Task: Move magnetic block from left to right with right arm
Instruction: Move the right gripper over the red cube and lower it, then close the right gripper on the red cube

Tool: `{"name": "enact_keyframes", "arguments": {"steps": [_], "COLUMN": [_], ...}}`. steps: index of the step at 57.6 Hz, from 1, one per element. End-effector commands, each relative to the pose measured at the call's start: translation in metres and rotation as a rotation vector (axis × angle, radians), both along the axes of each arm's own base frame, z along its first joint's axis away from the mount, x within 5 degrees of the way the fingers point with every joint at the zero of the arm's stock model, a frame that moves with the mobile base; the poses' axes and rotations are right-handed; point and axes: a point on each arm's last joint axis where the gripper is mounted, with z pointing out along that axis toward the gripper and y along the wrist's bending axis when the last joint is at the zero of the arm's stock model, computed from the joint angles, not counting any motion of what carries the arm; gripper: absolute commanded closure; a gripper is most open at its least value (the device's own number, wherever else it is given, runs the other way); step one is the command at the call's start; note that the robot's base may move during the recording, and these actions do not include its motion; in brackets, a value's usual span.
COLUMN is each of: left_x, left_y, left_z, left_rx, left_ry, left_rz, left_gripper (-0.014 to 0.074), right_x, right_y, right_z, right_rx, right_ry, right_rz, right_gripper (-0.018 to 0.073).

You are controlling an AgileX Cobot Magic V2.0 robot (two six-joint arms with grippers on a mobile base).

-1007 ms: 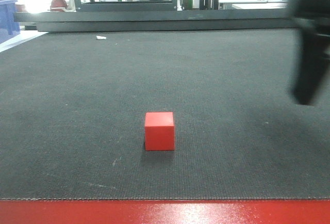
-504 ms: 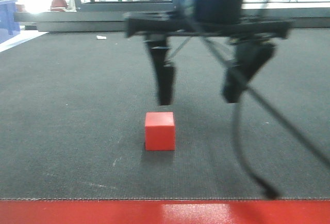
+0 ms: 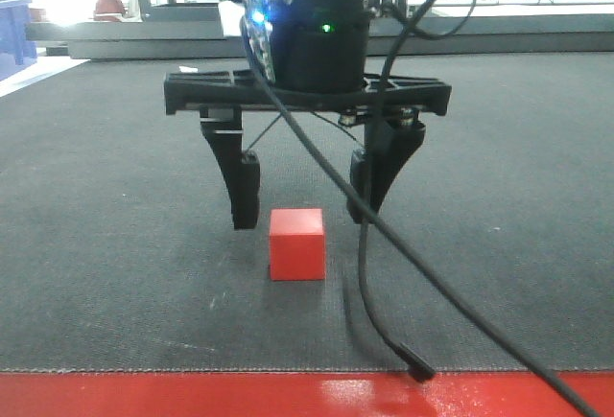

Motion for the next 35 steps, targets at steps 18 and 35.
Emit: {"name": "enact_keyframes", "arguments": {"steps": [18,35], "left_x": [-0.001,-0.001], "left_y": [0.0,0.0], "left_z": [0.005,0.005], "left_rx": [-0.009,-0.009], "left_ry": [-0.083,-0.083], "left_rz": [-0.003,-0.003], "left_gripper": [0.0722,0.0722], "right_x": [0.004,0.005], "right_y": [0.006,0.009], "right_z": [0.011,0.004], "right_rx": [0.061,0.054], "right_ry": [-0.034,-0.019], "right_rz": [-0.091,-0.116], "right_gripper": [-0.005,-0.005]}}
